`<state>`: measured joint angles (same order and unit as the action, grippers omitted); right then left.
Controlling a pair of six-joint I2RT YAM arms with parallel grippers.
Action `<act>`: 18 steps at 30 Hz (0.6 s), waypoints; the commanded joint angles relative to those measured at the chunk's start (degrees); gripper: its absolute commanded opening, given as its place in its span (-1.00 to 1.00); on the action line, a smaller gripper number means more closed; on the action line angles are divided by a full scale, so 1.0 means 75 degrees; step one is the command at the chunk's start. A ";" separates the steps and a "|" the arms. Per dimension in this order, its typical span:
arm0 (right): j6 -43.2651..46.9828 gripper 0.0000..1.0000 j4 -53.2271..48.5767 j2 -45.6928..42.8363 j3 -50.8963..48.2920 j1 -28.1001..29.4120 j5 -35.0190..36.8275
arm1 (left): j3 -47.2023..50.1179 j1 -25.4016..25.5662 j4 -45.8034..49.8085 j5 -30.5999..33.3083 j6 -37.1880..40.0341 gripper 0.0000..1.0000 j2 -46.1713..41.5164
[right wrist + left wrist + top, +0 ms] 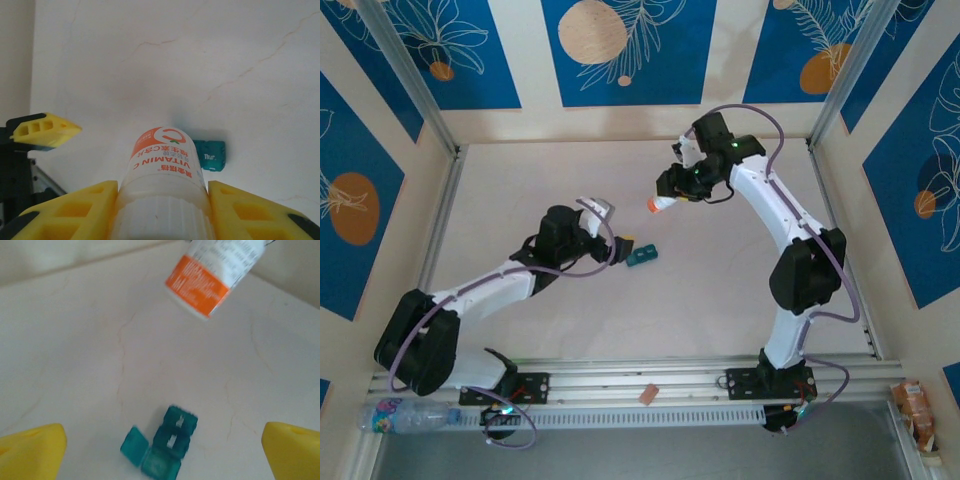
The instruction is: Sort the pills into containers
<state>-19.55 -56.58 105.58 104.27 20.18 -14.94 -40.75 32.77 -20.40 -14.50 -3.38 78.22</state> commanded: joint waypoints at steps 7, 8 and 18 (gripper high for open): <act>0.0409 -0.43 -0.0598 0.0392 0.0407 0.0141 -0.1080 | 0.0243 0.0024 -0.2084 -0.1181 0.0937 0.99 0.0683; 0.0443 -0.43 -0.0612 0.0423 0.0406 0.0184 -0.1111 | 0.0232 0.0016 -0.2074 -0.1212 0.0993 0.99 0.0692; 0.0611 -0.41 -0.0624 0.0442 0.0045 0.0766 -0.1471 | 0.0241 0.0037 -0.2295 -0.1680 0.0941 0.91 0.0728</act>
<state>-16.36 -59.88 108.99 105.56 24.69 -22.79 -39.03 32.77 -35.11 -24.12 2.59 83.35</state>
